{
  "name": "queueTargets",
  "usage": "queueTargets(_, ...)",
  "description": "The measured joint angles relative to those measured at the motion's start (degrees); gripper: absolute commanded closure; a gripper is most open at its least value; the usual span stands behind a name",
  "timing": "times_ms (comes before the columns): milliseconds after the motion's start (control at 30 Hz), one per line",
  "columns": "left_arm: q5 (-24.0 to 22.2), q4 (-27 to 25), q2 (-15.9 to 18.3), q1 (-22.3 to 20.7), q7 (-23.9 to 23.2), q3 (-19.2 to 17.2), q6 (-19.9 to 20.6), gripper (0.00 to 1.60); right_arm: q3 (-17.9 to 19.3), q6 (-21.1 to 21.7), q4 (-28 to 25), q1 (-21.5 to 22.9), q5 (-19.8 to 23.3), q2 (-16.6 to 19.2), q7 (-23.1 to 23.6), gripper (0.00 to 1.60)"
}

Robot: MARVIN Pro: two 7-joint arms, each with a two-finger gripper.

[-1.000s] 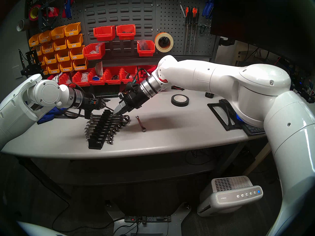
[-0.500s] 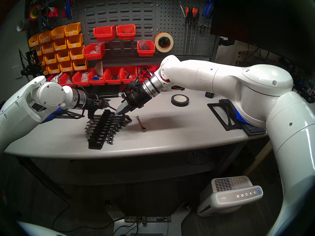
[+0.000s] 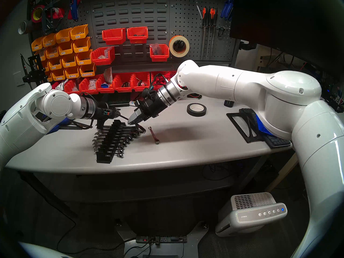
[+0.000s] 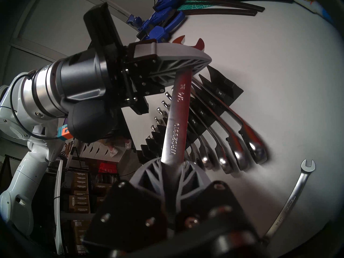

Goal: Put the wrenches on the table into the correct slot in the case

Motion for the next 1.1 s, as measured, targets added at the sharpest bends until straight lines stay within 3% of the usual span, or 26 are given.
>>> queueTargets(100,0.2,0.0,-0.1,0.0,-0.1,0.0,-0.1,1.60,0.1,0.0,0.1,0.0,0.1,0.0,0.0,1.04)
queueTargets(267,0.6,0.0,-0.1,0.0,-0.2,0.0,-0.3,1.60,0.3,0.0,0.2,0.0,0.3,0.0,0.0,0.65)
queueTargets(300,0.6,0.0,-0.1,0.0,-0.2,0.0,-0.3,1.60,0.3,0.0,0.2,0.0,0.4,0.0,0.0,0.38)
queueTargets(367,0.7,0.0,-0.1,0.0,-0.3,0.0,-0.4,1.60,0.5,0.0,0.3,0.1,0.5,0.0,0.1,0.06)
queueTargets(533,1.0,0.2,0.1,0.0,-0.8,0.0,-0.5,1.60,0.9,0.0,0.6,0.2,1.0,0.0,0.1,0.00)
queueTargets(633,1.1,0.4,0.3,0.0,-1.0,0.0,-0.5,1.60,1.1,0.0,0.8,0.3,1.2,0.1,0.1,0.06)
queueTargets(1100,1.5,1.6,0.6,-0.1,-2.1,0.0,0.6,1.60,1.8,0.0,1.8,0.6,1.9,0.9,0.1,0.04)
